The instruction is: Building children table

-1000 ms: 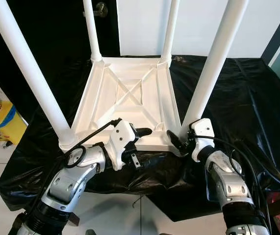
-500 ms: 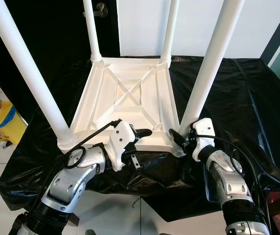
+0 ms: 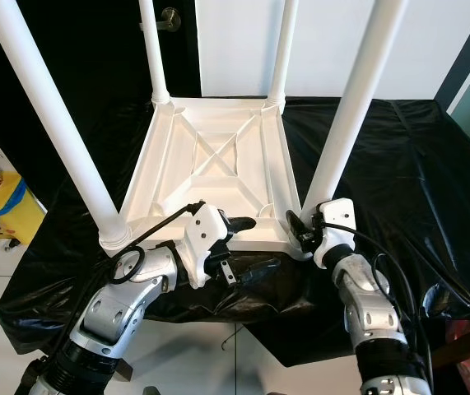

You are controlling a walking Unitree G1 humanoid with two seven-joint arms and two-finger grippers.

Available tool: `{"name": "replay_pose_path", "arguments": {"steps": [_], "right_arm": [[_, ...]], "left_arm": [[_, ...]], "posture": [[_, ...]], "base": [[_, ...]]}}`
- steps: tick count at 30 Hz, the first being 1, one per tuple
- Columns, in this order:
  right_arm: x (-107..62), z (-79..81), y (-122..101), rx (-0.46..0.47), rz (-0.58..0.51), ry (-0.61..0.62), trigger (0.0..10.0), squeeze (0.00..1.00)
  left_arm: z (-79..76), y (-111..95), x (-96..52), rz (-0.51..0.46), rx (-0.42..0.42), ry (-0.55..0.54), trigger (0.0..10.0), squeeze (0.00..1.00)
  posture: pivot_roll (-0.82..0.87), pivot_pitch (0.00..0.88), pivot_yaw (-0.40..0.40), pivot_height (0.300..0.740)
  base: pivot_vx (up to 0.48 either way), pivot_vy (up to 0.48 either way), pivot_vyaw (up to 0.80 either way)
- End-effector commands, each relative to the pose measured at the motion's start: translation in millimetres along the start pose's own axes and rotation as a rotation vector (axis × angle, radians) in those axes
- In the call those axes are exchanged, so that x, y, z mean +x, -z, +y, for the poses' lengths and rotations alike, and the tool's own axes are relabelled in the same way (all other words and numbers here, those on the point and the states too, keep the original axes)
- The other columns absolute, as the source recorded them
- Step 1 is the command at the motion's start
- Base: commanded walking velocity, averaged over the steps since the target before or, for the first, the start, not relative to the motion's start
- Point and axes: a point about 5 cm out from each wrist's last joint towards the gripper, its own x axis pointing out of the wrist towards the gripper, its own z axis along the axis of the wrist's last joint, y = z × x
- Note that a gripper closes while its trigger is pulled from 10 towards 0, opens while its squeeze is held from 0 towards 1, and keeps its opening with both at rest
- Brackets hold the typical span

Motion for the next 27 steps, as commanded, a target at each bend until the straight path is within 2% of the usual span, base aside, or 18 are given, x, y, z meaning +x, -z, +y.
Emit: {"name": "replay_pose_path", "arguments": {"steps": [1, 4, 6, 9, 13, 14, 17, 19, 27], "right_arm": [[-6.2, -4.8, 16.4, 0.025, 0.085, 0.083, 10.0, 0.0], [-6.2, -4.8, 16.4, 0.025, 0.085, 0.083, 10.0, 0.0], [-7.0, -4.5, 18.1, 0.035, 0.092, 0.126, 10.0, 0.0], [-7.5, 0.4, 21.5, 0.076, 0.102, 0.271, 10.0, 0.0], [-7.3, 4.8, 22.6, 0.097, 0.109, 0.345, 10.0, 0.0], [-6.9, 10.0, 23.9, 0.117, 0.115, 0.373, 10.0, 0.0], [-6.4, 17.1, 24.8, 0.134, 0.12, 0.392, 10.0, 0.0], [-5.9, 28.9, 25.4, 0.16, 0.124, 0.398, 10.0, 0.0], [-5.8, 36.2, 22.5, 0.166, 0.11, 0.378, 10.0, 0.0]], "left_arm": [[0.3, 1.6, 2.3, 0.002, -0.004, -0.032, 10.0, 0.0], [0.3, 1.6, 2.3, 0.002, -0.004, -0.032, 10.0, 0.0], [0.2, 1.6, 2.8, 0.001, -0.004, -0.03, 10.0, 0.0], [-0.5, 1.7, 4.1, -0.002, -0.002, -0.025, 10.0, 0.0], [-0.6, 1.6, 4.5, -0.003, -0.001, -0.024, 10.0, 0.0], [-0.7, 1.6, 4.7, -0.003, -0.001, -0.024, 10.0, 0.0], [-0.9, 1.6, 4.8, -0.003, -0.001, -0.023, 10.0, 0.0], [-1.3, 1.6, 4.9, -0.003, -0.001, -0.023, 10.0, 0.0], [-1.9, 1.6, 4.8, -0.003, -0.002, -0.022, 10.0, 0.0]], "posture": [[-0.09, 0.0, -0.033, 0.74], [-0.09, 0.0, -0.033, 0.74], [-0.09, 0.0, -0.033, 0.74], [-0.09, 0.0, -0.037, 0.74], [-0.09, 0.0, -0.038, 0.74], [-0.09, 0.0, -0.039, 0.74], [-0.09, 0.0, -0.041, 0.74], [-0.09, 0.0, -0.041, 0.74], [-0.09, 0.0, -0.039, 0.74]], "base": [[0.0, 0.0, 0.0], [0.0, 0.0, 0.0], [0.0, 0.0, 0.0], [0.0, 0.0, 0.0], [0.0, 0.0, 0.0], [0.0, 0.0, 0.0], [0.0, 0.0, 0.0], [0.0, 0.0, 0.0], [0.0, 0.0, 0.0]]}}
